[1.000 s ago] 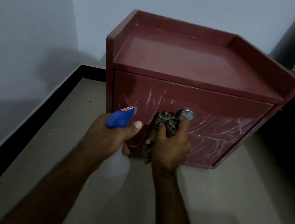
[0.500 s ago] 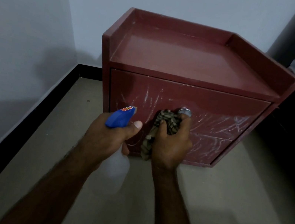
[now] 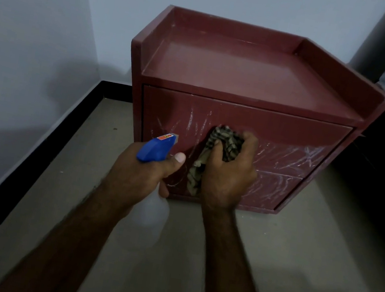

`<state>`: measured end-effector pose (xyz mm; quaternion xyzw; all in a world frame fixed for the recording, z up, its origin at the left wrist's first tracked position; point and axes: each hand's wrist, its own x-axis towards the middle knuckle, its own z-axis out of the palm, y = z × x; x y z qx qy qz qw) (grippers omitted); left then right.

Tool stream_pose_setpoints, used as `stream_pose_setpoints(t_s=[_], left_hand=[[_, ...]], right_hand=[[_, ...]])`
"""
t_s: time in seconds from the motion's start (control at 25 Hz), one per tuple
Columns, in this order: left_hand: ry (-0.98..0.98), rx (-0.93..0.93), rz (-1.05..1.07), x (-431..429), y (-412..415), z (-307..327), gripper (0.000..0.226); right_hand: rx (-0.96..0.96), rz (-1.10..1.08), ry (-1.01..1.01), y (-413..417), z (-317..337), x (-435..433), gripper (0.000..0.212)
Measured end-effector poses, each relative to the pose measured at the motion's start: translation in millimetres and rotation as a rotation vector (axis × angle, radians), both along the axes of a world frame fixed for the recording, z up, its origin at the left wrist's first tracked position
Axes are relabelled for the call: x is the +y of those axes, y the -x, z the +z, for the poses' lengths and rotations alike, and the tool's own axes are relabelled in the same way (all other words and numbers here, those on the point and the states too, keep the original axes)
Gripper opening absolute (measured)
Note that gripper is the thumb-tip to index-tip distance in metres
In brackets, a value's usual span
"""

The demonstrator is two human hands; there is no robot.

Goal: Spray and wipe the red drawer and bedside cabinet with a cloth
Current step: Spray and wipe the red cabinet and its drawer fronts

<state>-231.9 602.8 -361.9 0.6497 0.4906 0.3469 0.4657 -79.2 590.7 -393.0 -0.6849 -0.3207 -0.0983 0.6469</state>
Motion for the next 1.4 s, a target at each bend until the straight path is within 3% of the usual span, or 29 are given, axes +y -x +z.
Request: stream_pose_setpoints(t_s=[0.12,0.32,0.56,0.8,1.0,1.2,1.4], left_hand=[[0.002,-0.006,-0.004,-0.8,0.5,0.1,0.047],[0.003,-0.007,-0.005,-2.7,2.0,7.0,0.041],[0.008,0.004,-0.008,-7.5,7.8,11.2,0.041],[-0.015,-0.018,0.007,-13.3,10.0,19.4,0.039],[-0.035,-0.018,0.000,-9.4,13.9,19.4,0.044],[-0.028,-0.043,0.006,-5.5,16.4,18.7,0.043],[-0.027,-0.021,0.023,-5.2,17.3,13.2,0.042]], right_hand=[[-0.013,0.002,-0.006,-1.0,9.6,3.7,0.056],[0.025,0.091,0.121,7.5,-5.6,-6.7,0.055],[-0.002,0.085,0.023,3.6,22.2,4.5,0.059],[0.014,0.136,0.179,7.0,7.2,-8.6,0.057],[-0.042,0.121,0.061,14.1,36.1,3.1,0.058],[0.006,0.153,0.153,20.1,17.0,-3.7,0.058],[-0.021,0.126,0.043,18.3,37.2,4.6,0.060]])
